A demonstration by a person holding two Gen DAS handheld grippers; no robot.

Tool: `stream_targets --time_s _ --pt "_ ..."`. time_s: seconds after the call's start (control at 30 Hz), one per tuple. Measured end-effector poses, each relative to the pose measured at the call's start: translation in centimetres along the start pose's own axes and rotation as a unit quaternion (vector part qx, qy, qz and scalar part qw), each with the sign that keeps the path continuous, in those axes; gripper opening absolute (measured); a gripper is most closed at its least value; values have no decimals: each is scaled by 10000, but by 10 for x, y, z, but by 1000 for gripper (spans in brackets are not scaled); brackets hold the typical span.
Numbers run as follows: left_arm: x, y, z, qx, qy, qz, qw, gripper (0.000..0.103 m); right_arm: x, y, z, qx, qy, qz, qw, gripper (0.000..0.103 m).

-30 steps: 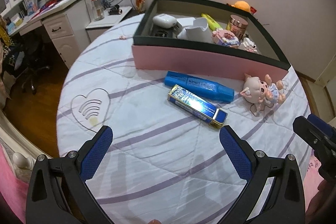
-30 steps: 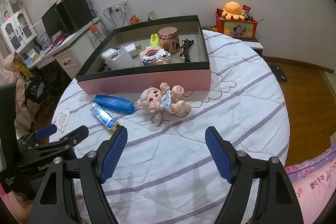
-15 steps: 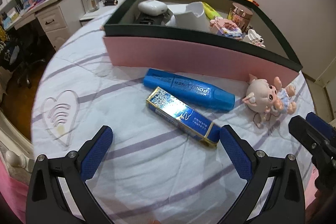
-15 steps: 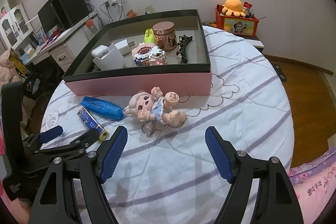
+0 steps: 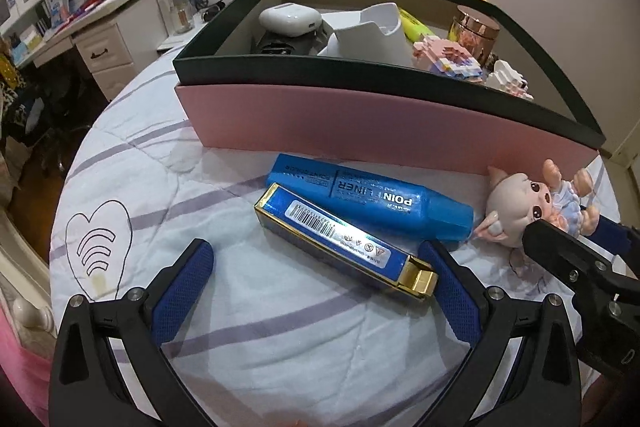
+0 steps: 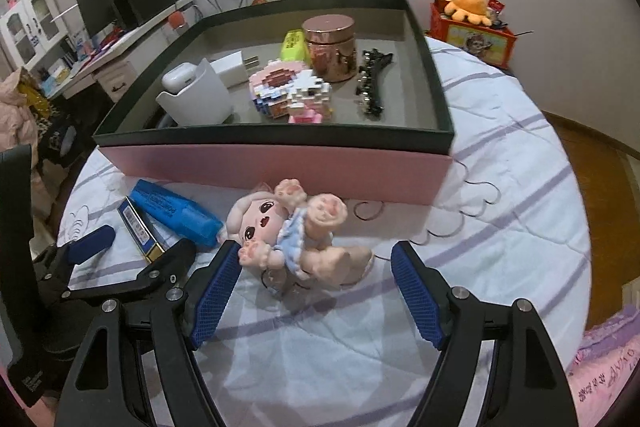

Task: Organize rigid objects
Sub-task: 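Move the left gripper over the blue-and-gold box and the right gripper over the doll, then grasp the blue-and-gold box with the left gripper while the right gripper grasps the doll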

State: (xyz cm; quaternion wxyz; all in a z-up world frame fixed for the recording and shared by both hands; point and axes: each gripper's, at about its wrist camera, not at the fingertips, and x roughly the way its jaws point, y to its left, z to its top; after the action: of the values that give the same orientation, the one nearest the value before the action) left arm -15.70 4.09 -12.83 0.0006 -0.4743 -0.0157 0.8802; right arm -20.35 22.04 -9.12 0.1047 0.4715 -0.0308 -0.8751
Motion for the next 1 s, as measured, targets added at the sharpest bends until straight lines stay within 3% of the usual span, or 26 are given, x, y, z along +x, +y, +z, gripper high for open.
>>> stream_targets --time_s 0.37,0.53,0.8,0.87,1.0 --pt "-9 12 -5 323 -93 -211 9992 90 8 7 0 -103 88 106 9999 79" --pt "-12 29 -2 283 -160 -361 9988 70 13 9 0 -133 96 167 9997 79" --pt "-12 31 -4 338 -220 -581 9975 81 15 13 1 -193 92 159 9996 79" --pt "-13 34 -4 321 -235 -609 9974 75 15 13 1 -209 81 167 9996 79" --pt "-16 46 -3 232 -245 -640 9974 52 13 10 0 -176 56 238 9995 78"
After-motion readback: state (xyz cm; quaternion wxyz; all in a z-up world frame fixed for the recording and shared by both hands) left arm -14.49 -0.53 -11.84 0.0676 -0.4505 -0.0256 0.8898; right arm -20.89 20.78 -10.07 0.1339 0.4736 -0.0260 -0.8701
